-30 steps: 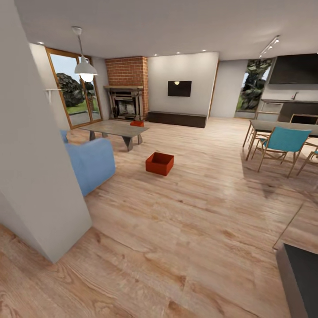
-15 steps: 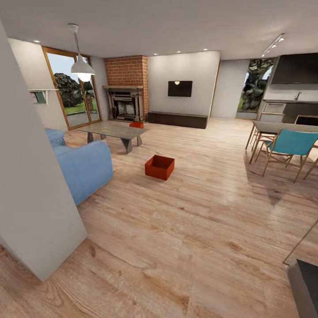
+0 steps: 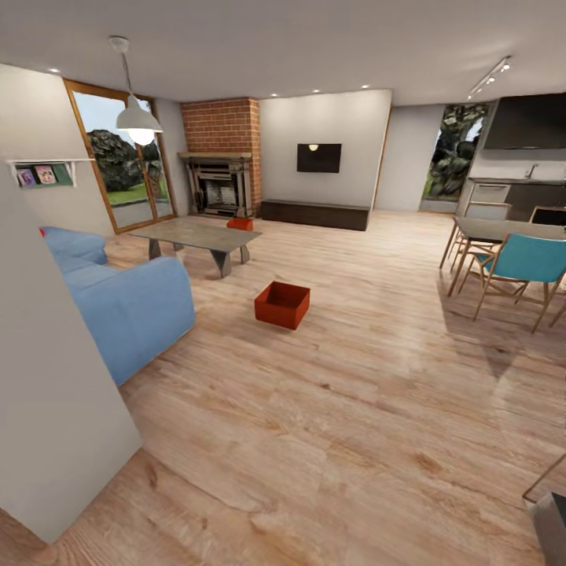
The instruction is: Move the two storage containers from the living room to the garage. In the garage, place one container on the floor and stack the other container on top of it (either order is fine).
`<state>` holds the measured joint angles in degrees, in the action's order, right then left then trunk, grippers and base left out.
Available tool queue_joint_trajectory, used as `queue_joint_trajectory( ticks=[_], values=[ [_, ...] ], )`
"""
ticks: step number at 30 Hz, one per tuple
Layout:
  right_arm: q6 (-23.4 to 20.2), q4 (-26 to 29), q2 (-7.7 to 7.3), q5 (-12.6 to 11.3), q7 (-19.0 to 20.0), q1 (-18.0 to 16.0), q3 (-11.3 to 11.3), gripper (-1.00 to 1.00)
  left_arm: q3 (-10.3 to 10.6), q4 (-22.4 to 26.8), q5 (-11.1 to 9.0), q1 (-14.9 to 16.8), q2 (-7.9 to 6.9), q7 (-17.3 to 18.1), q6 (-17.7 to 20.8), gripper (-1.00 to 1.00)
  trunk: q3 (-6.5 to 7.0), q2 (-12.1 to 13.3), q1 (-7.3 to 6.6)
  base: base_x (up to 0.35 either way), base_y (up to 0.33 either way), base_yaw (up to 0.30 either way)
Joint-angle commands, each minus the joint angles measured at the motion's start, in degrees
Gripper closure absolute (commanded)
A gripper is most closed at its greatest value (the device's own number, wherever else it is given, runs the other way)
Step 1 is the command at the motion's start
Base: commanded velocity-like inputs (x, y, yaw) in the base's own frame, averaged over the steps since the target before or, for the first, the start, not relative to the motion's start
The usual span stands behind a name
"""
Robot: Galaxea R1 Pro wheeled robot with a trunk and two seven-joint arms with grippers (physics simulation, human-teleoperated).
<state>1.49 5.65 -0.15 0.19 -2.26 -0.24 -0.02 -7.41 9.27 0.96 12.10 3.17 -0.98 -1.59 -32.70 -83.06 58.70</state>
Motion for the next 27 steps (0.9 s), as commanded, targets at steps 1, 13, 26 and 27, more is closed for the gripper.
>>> queue_joint_trajectory(
  ticks=[1,13,26,27],
  values=[
    [0.16,-0.02,0.02,0.00,-0.12,-0.02,0.01,-1.00,-0.32,-0.03,0.11,0.03,0.02,-0.08,-0.17,-1.00,-0.05,-0.02,0.03,0.345,0.000,-0.168],
    [0.17,-0.02,0.00,0.07,-0.11,-0.02,0.02,-1.00,-0.32,-0.04,0.10,0.03,-0.04,-0.08,-0.18,-1.00,-0.04,-0.02,0.03,0.345,0.023,-0.108],
    [0.16,-0.02,-0.02,-0.03,-0.11,-0.02,0.01,-1.00,-0.32,-0.05,0.10,0.03,-0.08,-0.08,-0.18,-1.00,-0.04,-0.02,0.03,0.325,0.158,-0.017],
    [0.15,-0.02,-0.02,-0.04,-0.11,-0.02,0.00,-1.00,-0.32,-0.05,0.10,0.03,-0.08,-0.08,-0.20,-1.00,-0.04,-0.02,0.03,0.313,0.178,-0.119]
  ],
)
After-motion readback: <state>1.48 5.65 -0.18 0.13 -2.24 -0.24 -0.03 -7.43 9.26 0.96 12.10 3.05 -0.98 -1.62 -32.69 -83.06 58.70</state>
